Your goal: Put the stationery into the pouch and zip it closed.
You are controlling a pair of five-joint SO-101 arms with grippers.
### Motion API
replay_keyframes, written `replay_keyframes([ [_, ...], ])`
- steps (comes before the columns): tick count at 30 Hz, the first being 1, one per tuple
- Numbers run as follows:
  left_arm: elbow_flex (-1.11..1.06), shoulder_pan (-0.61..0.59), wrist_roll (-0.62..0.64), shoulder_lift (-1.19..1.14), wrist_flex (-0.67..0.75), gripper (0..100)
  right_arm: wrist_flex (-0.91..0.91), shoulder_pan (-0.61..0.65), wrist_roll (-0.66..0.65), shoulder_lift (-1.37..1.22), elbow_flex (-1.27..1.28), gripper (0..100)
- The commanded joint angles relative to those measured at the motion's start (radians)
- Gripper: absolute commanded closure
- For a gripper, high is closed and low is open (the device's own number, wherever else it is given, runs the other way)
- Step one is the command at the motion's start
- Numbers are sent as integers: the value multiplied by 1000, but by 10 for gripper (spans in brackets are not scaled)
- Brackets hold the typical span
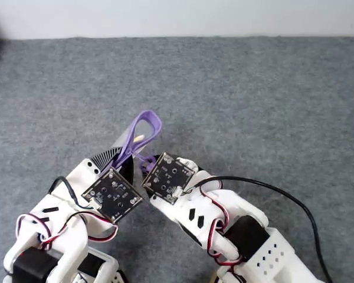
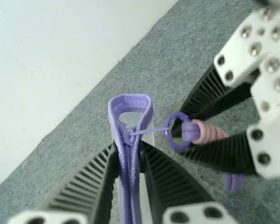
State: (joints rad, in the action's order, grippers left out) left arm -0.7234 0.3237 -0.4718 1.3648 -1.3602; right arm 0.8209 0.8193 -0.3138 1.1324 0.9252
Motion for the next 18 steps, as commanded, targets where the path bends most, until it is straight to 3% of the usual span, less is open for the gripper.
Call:
replay_keyframes([
  [1, 18, -12, 0, -6, 0, 988, 4, 12, 11, 5, -52, 833],
  [3, 18, -14, 0, -6, 0, 988, 4, 10, 11, 5, -51, 808],
  [10, 18, -14, 0, -6, 0, 988, -2, 10, 9, 7, -51, 879],
  [18, 18, -14, 0, -6, 0, 988, 4, 8, 5, 7, -51, 883],
])
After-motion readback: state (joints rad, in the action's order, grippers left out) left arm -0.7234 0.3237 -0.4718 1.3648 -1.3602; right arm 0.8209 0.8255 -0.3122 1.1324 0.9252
